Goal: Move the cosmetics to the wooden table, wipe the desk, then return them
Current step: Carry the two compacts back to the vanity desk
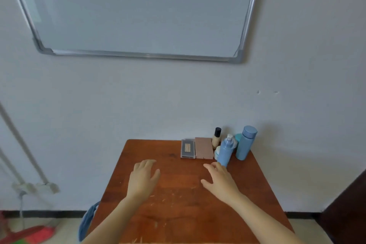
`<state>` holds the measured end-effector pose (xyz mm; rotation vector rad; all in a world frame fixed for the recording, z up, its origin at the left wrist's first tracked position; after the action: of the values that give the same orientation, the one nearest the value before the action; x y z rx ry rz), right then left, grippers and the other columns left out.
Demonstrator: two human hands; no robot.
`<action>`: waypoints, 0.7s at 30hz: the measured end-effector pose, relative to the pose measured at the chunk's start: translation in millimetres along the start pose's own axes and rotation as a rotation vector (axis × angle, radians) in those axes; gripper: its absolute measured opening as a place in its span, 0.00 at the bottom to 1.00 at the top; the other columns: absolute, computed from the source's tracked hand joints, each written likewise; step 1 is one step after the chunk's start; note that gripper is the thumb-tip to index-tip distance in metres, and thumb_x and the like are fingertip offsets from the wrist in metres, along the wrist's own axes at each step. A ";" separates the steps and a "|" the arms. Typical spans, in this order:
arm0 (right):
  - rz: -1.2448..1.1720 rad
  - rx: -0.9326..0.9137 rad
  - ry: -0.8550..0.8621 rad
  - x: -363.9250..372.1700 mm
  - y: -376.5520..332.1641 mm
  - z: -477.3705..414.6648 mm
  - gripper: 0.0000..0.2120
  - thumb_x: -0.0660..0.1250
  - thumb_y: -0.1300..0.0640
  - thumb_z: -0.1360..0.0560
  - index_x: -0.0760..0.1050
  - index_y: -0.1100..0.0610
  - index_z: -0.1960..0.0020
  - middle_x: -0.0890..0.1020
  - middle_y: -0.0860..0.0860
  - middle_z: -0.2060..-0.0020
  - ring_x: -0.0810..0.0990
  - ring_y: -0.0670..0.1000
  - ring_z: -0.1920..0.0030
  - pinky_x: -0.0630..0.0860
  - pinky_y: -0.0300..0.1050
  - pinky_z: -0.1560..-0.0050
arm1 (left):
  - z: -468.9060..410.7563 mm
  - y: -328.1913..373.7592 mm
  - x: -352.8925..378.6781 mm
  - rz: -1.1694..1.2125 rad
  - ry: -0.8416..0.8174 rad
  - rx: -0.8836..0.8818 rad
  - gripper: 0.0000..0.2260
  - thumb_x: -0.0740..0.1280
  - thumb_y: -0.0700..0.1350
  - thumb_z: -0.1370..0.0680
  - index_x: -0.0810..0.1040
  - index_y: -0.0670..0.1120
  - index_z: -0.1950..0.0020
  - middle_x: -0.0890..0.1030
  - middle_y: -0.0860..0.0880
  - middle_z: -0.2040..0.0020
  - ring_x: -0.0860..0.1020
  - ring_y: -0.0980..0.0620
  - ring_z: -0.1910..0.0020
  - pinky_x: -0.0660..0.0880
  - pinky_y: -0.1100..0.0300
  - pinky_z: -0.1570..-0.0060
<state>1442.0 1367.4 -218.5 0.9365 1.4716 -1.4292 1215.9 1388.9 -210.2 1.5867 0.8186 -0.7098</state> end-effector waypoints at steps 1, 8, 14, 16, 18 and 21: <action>-0.025 0.007 -0.025 12.0 6.1 -2.0 0.26 0.59 0.47 0.23 0.58 0.51 0.28 0.63 0.51 0.33 0.64 0.50 0.34 0.65 0.42 0.37 | 2.2 -4.3 16.1 -0.018 -0.039 -0.021 0.18 0.58 0.50 0.21 0.67 0.48 0.32 0.70 0.51 0.32 0.63 0.52 0.31 0.64 0.57 0.34; -0.088 0.049 -0.197 83.6 24.8 -9.1 0.26 0.59 0.47 0.23 0.57 0.51 0.28 0.64 0.50 0.33 0.63 0.49 0.34 0.66 0.42 0.35 | -1.8 -39.6 84.8 -0.151 -0.234 -0.108 0.18 0.56 0.51 0.21 0.65 0.50 0.31 0.67 0.52 0.31 0.60 0.51 0.29 0.60 0.54 0.31; -0.067 0.117 -0.188 87.8 31.9 -34.4 0.25 0.58 0.47 0.23 0.58 0.50 0.28 0.65 0.50 0.33 0.63 0.49 0.34 0.62 0.43 0.35 | -48.6 -42.3 109.3 -0.204 -0.296 -0.101 0.19 0.55 0.51 0.21 0.65 0.49 0.31 0.66 0.52 0.30 0.59 0.51 0.29 0.60 0.54 0.32; -0.051 0.141 -0.188 84.5 33.4 -48.6 0.25 0.58 0.47 0.23 0.58 0.50 0.28 0.65 0.50 0.34 0.63 0.50 0.34 0.64 0.44 0.36 | -65.9 -42.3 115.0 -0.191 -0.298 -0.098 0.19 0.55 0.51 0.21 0.65 0.49 0.31 0.66 0.52 0.30 0.60 0.51 0.29 0.60 0.55 0.32; -0.035 0.153 -0.171 80.2 33.4 -67.9 0.25 0.58 0.47 0.23 0.59 0.51 0.29 0.65 0.50 0.34 0.63 0.50 0.34 0.66 0.44 0.35 | -80.8 -43.2 120.1 -0.187 -0.310 -0.085 0.19 0.55 0.51 0.21 0.65 0.49 0.31 0.65 0.51 0.30 0.59 0.50 0.29 0.60 0.54 0.32; -0.047 0.209 -0.117 72.9 32.4 -95.1 0.24 0.58 0.47 0.23 0.60 0.52 0.30 0.65 0.52 0.34 0.62 0.52 0.33 0.65 0.44 0.35 | -100.9 -50.6 123.1 -0.195 -0.315 -0.084 0.19 0.55 0.51 0.21 0.65 0.49 0.31 0.63 0.51 0.28 0.57 0.49 0.28 0.59 0.53 0.31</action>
<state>1439.5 1460.7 -300.3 0.9328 1.2839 -1.6678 1245.9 1509.0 -322.3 1.2890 0.7637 -1.0230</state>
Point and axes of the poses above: each hand's wrist, its own z-axis away from the middle knuckle, its own x-axis out of the palm, y = z × x, the point moved 10 cm from there along -z, towards the middle knuckle
